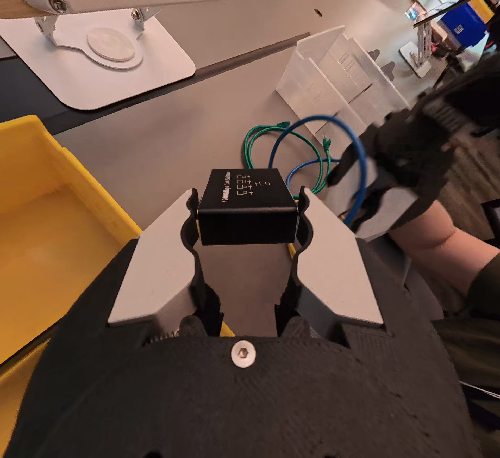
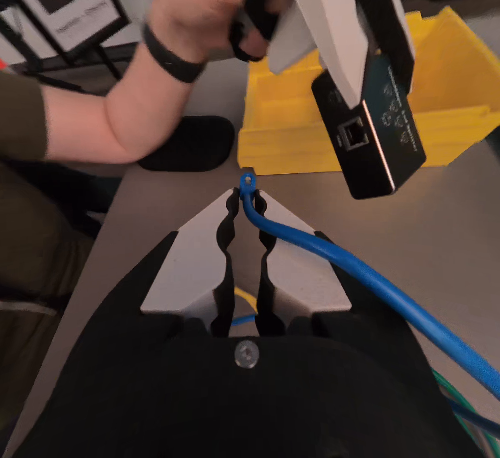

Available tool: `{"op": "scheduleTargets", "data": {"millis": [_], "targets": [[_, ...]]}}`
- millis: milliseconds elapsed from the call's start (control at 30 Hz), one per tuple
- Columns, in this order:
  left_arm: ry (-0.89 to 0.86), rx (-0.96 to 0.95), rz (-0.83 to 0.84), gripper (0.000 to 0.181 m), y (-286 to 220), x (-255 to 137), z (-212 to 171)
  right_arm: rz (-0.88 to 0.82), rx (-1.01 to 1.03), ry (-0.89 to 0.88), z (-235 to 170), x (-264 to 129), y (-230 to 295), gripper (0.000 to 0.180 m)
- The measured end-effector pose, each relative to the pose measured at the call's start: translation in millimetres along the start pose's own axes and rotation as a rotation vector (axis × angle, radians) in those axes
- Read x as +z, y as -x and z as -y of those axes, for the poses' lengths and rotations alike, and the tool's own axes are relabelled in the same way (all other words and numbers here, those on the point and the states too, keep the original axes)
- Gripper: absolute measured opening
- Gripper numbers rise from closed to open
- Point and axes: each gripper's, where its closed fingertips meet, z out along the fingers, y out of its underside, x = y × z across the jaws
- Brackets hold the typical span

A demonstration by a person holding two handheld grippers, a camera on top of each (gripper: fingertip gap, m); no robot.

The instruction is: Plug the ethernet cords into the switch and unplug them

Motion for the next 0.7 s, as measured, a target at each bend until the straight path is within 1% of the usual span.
{"op": "scheduleTargets", "data": {"millis": [67,100,200,333,467,567,700], "targets": [[-0.011,-0.017,-0.017,0.074,-1,0,1,-0.134,0.106,-0.030,-3,28,-24,0.010],[-0.013,-0.017,-0.023,0.073,-2,0,2,-0.206,0.151,-0.062,-4,35,-36,0.010],[-0.040,-0.018,-0.053,0.074,-13,2,6,-0.363,0.211,-0.186,-1,36,-58,0.010],[-0.074,0.048,-0.144,0.073,-53,12,13,-0.514,0.198,-0.375,16,13,-70,0.012],[-0.123,0.233,-0.113,0.073,-86,17,20,-0.630,0.101,-0.561,45,-35,-69,0.011],[-0.225,0.362,-0.085,0.073,-110,9,31,-0.644,-0.015,-0.651,63,-58,-57,0.010],[-0.222,0.486,0.033,0.074,-117,9,27,-0.702,-0.112,-0.648,71,-64,-49,0.011]]}}
